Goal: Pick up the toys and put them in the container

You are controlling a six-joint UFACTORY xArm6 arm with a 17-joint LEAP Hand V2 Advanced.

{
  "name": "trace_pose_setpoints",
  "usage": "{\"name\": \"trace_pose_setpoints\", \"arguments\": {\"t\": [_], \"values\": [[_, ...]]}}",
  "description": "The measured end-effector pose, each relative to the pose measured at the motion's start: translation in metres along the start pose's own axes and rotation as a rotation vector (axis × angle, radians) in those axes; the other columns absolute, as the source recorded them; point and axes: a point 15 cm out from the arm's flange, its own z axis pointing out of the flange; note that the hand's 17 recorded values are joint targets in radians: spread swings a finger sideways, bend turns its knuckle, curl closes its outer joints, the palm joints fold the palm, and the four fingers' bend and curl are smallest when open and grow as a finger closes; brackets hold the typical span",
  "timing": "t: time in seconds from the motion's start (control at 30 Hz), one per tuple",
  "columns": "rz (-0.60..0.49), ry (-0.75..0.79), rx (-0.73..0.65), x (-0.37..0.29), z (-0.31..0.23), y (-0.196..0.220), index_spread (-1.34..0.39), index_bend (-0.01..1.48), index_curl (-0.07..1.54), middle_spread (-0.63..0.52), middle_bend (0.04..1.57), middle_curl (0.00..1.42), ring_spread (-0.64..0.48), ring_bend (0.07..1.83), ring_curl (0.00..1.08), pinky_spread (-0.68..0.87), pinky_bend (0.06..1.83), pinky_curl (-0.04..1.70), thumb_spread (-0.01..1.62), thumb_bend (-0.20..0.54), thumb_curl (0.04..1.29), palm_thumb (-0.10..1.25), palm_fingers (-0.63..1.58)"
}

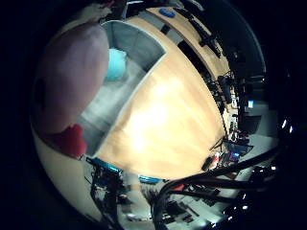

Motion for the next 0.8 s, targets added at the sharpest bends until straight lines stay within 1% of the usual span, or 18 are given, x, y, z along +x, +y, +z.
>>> {"name": "trace_pose_setpoints", "arguments": {"t": [0.13,0.2,0.23,0.27,0.3,0.33,0.37,0.4,0.43,0.47,0.5,0.53,0.6,0.67,0.8], "values": [[-0.005,0.000,-0.001,0.001,0.001,0.000,-0.56,0.20,0.71,-0.41,0.43,0.72,-0.40,1.02,0.45,-0.60,1.03,0.30,1.05,-0.025,0.44,1.09,1.10],[-0.006,0.000,-0.006,0.001,0.005,-0.002,-0.56,0.19,0.71,-0.40,0.42,0.72,-0.40,1.00,0.45,-0.59,1.02,0.30,1.08,-0.034,0.42,1.04,1.07],[-0.007,0.000,-0.003,0.001,0.006,-0.004,-0.56,0.19,0.71,-0.40,0.40,0.72,-0.40,1.00,0.45,-0.59,1.03,0.30,1.10,-0.053,0.41,0.99,1.03],[-0.009,0.001,-0.003,0.001,0.007,-0.004,-0.56,0.17,0.71,-0.38,0.36,0.72,-0.39,0.97,0.44,-0.55,1.03,0.31,1.12,-0.078,0.38,0.88,0.90],[-0.011,0.002,-0.004,0.000,0.008,-0.005,-0.56,0.17,0.71,-0.38,0.34,0.72,-0.39,0.95,0.45,-0.53,1.04,0.31,1.12,-0.083,0.37,0.84,0.82],[-0.015,0.005,-0.007,-0.001,0.009,-0.004,-0.55,0.19,0.72,-0.34,0.29,0.71,-0.37,0.90,0.45,-0.46,1.01,0.32,1.11,-0.125,0.33,0.70,0.59],[-0.017,0.007,-0.011,-0.001,0.010,-0.003,-0.53,0.19,0.72,-0.31,0.25,0.69,-0.32,0.83,0.44,-0.35,1.01,0.33,1.09,-0.154,0.30,0.55,0.38],[-0.019,0.010,-0.018,-0.001,0.011,-0.002,-0.52,0.18,0.71,-0.27,0.23,0.68,-0.25,0.75,0.42,-0.24,1.00,0.32,1.07,-0.138,0.28,0.45,0.26],[-0.023,0.011,-0.026,-0.002,0.012,0.000,-0.51,0.16,0.67,-0.23,0.20,0.65,-0.18,0.67,0.39,-0.12,1.01,0.31,1.03,-0.128,0.27,0.36,0.17],[-0.023,0.012,-0.028,-0.002,0.013,0.000,-0.51,0.16,0.66,-0.21,0.19,0.64,-0.14,0.63,0.37,-0.06,1.00,0.30,1.02,-0.121,0.26,0.32,0.13],[-0.023,0.013,-0.033,-0.001,0.015,0.000,-0.49,0.15,0.63,-0.17,0.18,0.62,-0.06,0.57,0.34,0.03,1.01,0.30,0.98,-0.112,0.25,0.24,0.06],[-0.029,0.013,-0.039,-0.001,0.016,0.001,-0.49,0.15,0.60,-0.13,0.18,0.59,-0.01,0.53,0.32,0.12,1.00,0.29,0.94,-0.097,0.25,0.19,0.01],[-0.037,0.015,-0.043,0.000,0.017,0.002,-0.47,0.14,0.55,-0.08,0.18,0.55,0.06,0.50,0.29,0.24,1.00,0.27,0.90,-0.065,0.25,0.14,-0.01],[-0.040,0.034,-0.050,0.004,0.019,0.002,-0.46,0.14,0.50,-0.05,0.19,0.53,0.12,0.49,0.28,0.33,0.99,0.25,0.87,-0.047,0.26,0.12,-0.01],[-0.053,0.056,-0.060,0.003,0.022,0.004,-0.44,0.15,0.45,-0.01,0.19,0.49,0.16,0.48,0.27,0.43,0.98,0.24,0.85,-0.037,0.27,0.11,0.00]]}}
